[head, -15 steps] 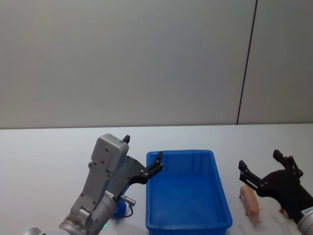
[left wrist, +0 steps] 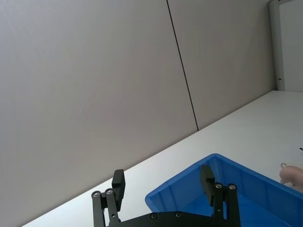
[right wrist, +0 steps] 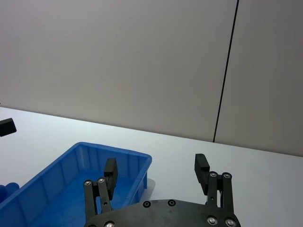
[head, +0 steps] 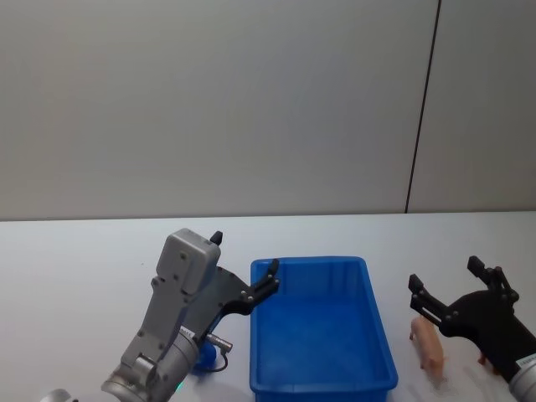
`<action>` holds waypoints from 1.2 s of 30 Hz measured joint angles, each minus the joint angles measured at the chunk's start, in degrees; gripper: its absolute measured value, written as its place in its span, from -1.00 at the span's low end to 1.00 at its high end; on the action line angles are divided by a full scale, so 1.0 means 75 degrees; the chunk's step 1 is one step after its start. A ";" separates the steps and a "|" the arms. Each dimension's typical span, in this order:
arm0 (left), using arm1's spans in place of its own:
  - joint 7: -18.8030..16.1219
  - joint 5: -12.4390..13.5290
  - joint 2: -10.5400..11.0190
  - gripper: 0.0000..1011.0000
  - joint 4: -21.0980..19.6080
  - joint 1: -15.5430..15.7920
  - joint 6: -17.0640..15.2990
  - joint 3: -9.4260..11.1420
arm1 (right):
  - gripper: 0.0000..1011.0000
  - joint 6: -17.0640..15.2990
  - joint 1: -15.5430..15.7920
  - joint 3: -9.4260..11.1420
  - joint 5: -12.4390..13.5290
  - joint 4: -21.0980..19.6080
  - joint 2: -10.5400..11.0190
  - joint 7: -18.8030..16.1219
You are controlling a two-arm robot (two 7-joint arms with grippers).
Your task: Pick up the two dolls from the table and place them into the box.
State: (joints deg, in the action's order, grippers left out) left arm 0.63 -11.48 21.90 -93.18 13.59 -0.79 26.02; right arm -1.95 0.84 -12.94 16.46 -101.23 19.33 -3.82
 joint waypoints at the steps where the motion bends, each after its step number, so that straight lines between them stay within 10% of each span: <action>1: 0.0000 0.0000 0.0000 0.98 0.0000 0.0000 0.0000 0.0000 | 0.98 0.0000 0.0000 0.0000 0.0000 0.0000 0.0000 0.0000; 36: 0.0000 0.0000 0.0000 0.98 0.0000 0.0000 0.0000 0.0000 | 0.98 0.0000 0.0001 0.0002 0.0000 0.0000 0.0000 0.0000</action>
State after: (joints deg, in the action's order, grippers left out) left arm 0.62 -11.48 21.89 -93.17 13.59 -0.79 26.02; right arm -1.95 0.84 -12.93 16.46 -101.23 19.33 -3.82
